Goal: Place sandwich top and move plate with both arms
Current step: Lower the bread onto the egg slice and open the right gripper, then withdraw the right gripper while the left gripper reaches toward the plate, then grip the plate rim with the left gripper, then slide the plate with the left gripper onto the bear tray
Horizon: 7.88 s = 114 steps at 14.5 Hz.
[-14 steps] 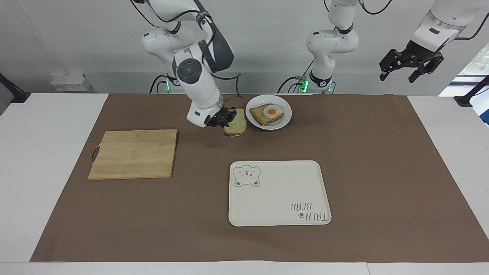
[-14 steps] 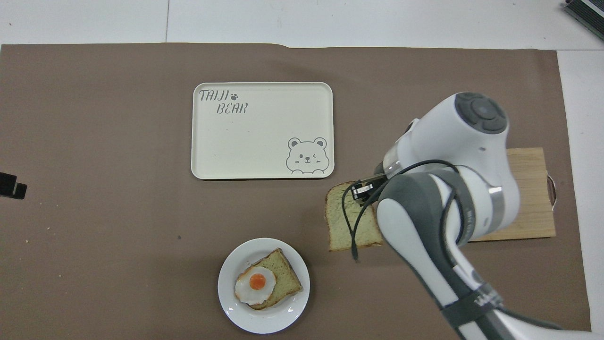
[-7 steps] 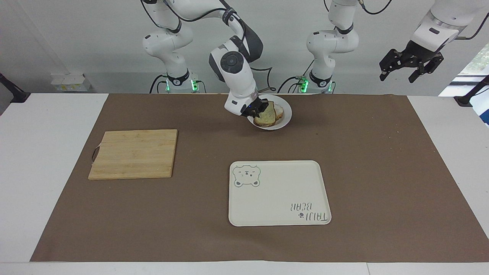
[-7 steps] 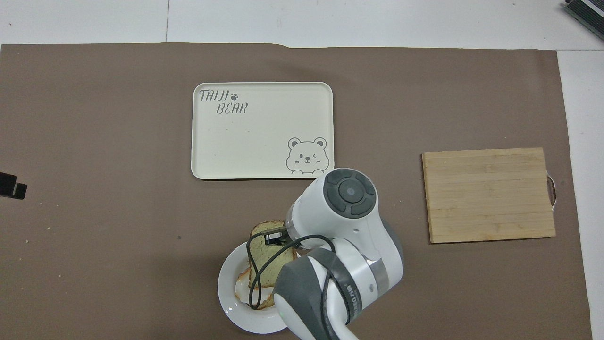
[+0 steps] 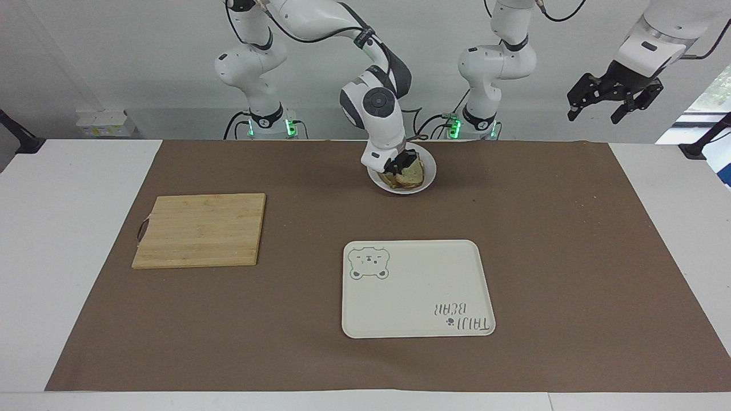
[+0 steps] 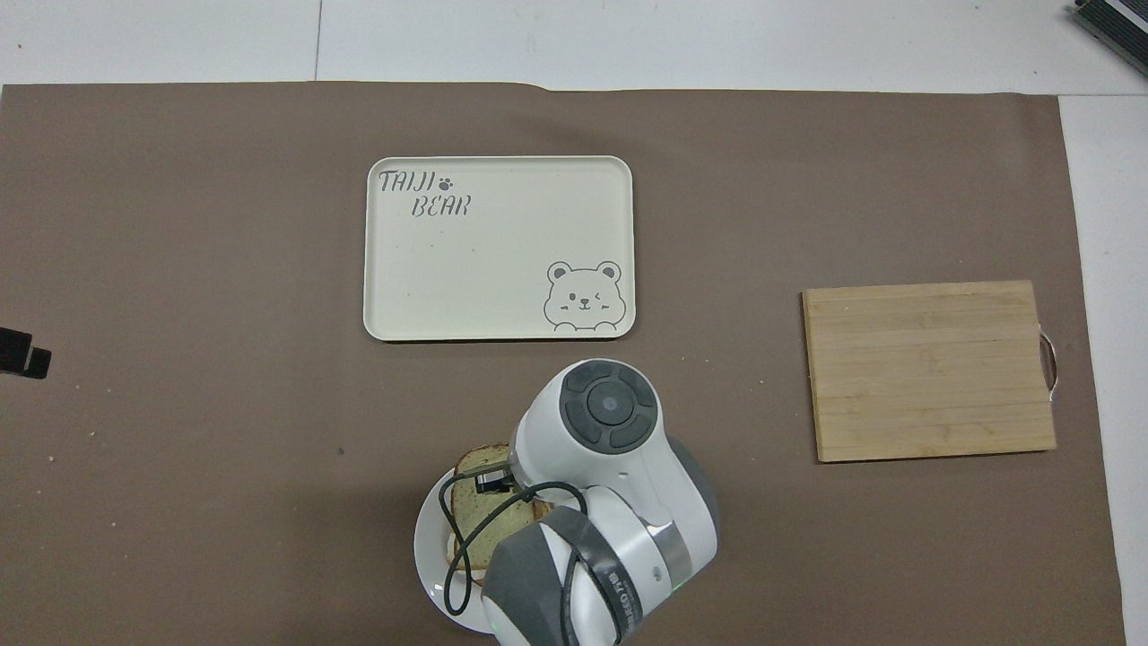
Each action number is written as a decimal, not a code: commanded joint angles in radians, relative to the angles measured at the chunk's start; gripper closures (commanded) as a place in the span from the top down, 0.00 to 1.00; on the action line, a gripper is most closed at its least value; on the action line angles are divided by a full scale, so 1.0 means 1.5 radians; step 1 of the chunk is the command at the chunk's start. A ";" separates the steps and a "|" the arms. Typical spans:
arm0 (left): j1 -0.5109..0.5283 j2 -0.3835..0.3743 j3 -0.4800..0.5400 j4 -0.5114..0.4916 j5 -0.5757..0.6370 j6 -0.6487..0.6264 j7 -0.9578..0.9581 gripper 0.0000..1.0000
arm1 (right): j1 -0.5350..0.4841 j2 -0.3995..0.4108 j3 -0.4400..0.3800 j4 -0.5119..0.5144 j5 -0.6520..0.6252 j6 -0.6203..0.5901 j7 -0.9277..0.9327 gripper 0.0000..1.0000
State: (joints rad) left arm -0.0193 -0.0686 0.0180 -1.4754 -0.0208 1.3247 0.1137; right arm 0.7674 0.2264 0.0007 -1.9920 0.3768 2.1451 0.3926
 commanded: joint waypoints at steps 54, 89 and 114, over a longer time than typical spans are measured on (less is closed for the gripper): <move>-0.036 -0.196 0.000 -0.936 -0.729 0.501 0.459 0.74 | -0.434 -0.126 -0.011 0.126 -0.129 -0.290 -0.092 1.00; -0.115 -0.007 0.003 -0.731 -0.845 0.567 0.449 0.00 | -0.499 -0.250 -0.034 0.235 -0.271 -0.353 -0.278 1.00; -0.066 0.325 -0.005 -0.204 -0.590 0.543 0.137 1.00 | -0.515 -0.206 -0.050 0.273 -0.265 -0.424 -0.279 1.00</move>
State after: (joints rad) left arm -0.1360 0.4365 0.0036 -1.8121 -0.9911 2.2026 0.3897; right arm 0.0070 -0.0790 -0.0748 -1.5875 -0.0253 1.5152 -0.0055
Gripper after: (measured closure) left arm 0.093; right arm 0.000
